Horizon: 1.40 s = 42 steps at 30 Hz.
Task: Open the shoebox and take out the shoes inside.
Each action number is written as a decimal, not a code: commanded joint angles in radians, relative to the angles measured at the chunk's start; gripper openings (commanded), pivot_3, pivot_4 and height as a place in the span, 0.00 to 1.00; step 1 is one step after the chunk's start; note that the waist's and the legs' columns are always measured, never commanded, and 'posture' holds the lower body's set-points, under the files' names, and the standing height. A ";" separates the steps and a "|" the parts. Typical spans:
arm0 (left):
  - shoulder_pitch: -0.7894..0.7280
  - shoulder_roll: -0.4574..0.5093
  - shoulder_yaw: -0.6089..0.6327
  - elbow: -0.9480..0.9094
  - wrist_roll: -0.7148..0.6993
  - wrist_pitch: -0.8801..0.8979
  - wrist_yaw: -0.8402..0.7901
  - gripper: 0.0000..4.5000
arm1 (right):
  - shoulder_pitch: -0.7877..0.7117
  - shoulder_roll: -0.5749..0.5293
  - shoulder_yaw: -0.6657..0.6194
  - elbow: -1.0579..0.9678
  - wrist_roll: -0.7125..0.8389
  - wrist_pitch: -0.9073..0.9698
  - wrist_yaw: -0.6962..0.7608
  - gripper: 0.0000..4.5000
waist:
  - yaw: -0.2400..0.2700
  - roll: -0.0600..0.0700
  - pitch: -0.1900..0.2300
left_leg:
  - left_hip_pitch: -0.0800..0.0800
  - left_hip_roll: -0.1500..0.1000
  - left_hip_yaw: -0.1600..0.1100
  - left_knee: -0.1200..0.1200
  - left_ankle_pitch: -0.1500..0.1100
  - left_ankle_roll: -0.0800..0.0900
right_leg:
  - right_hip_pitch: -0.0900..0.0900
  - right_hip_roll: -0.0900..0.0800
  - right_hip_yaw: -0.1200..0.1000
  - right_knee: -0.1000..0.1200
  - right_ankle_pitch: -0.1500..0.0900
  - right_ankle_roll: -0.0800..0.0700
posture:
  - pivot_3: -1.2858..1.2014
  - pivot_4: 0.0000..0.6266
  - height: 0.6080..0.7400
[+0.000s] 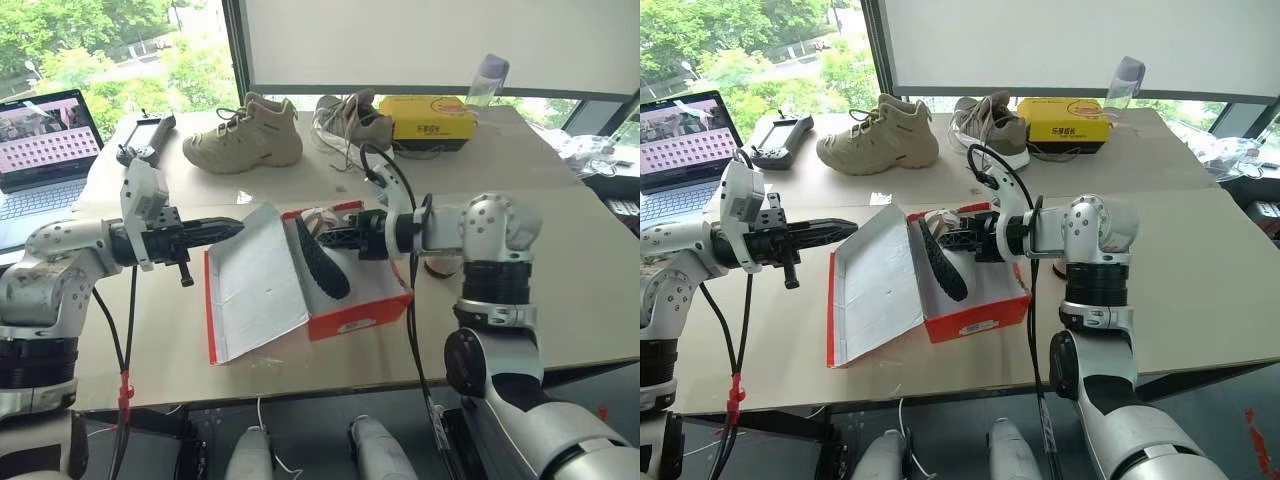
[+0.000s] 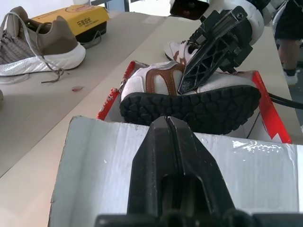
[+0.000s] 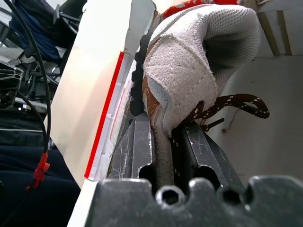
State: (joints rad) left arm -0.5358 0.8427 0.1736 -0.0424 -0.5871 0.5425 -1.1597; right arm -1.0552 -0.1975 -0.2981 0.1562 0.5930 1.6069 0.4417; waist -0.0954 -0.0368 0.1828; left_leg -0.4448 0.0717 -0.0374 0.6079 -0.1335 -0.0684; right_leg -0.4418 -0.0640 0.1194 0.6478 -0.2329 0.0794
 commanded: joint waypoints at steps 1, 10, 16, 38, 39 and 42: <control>-0.010 0.017 0.013 -0.023 -0.002 -0.010 -0.002 0.00 | -0.102 -0.085 -0.147 -0.073 0.048 0.007 -0.037 0.12 | 0.002 0.000 0.000 | 0.000 0.000 0.000 0.000 0.000 0.000 | 0.000 0.000 0.000 0.000 0.000 0.000 | 0.52 0.24 0.79; -0.016 0.009 0.004 -0.014 0.000 -0.013 -0.004 0.00 | -0.034 -0.386 -0.019 -0.035 -0.284 -0.317 -0.271 0.12 | 0.021 0.000 0.000 | 0.000 0.000 0.000 0.000 0.000 0.000 | 0.000 0.000 0.000 -0.002 0.000 0.000 | 0.52 0.24 0.79; -0.023 0.005 -0.004 -0.006 0.002 -0.016 -0.010 0.00 | 0.129 -0.438 0.056 -0.041 -0.471 -0.436 -0.433 0.12 | 0.013 0.002 0.001 | 0.000 0.000 0.002 -0.001 0.000 0.000 | -0.002 0.000 0.002 -0.001 0.000 0.000 | 0.52 0.24 0.79; -0.030 0.006 -0.009 0.001 0.005 -0.018 -0.016 0.00 | 0.310 -0.231 -0.018 0.189 -0.534 -0.606 -0.556 0.56 | 0.011 -0.005 -0.003 | 0.004 0.000 0.001 0.001 0.000 0.000 | 0.005 0.000 0.001 -0.002 0.000 0.001 | 0.52 0.24 0.79; -0.028 0.006 -0.008 0.001 0.005 -0.018 -0.016 0.00 | 0.308 -0.234 -0.013 0.193 -0.538 -0.606 -0.553 0.61 | 0.012 -0.005 -0.003 | 0.004 0.000 0.001 0.001 0.000 0.000 | 0.005 0.000 0.001 -0.002 0.000 0.001 | 0.52 0.24 0.79; -0.027 0.006 -0.007 0.000 0.004 -0.018 -0.016 0.00 | 0.303 -0.239 -0.021 0.179 -0.532 -0.608 -0.548 0.85 | 0.013 -0.005 -0.003 | 0.004 0.000 0.001 0.001 0.000 0.000 | 0.005 0.000 0.001 -0.002 0.000 0.000 | 0.52 0.24 0.79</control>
State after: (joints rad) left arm -0.5463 0.8382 0.1507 -0.0261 -0.5818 0.5412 -1.1738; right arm -0.7653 -0.4267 -0.2927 0.3230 0.0548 0.9888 -0.1101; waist -0.0826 -0.0417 0.1800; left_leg -0.4408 0.0716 -0.0369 0.6088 -0.1333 -0.0682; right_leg -0.4365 -0.0638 0.1208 0.6460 -0.2327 0.0798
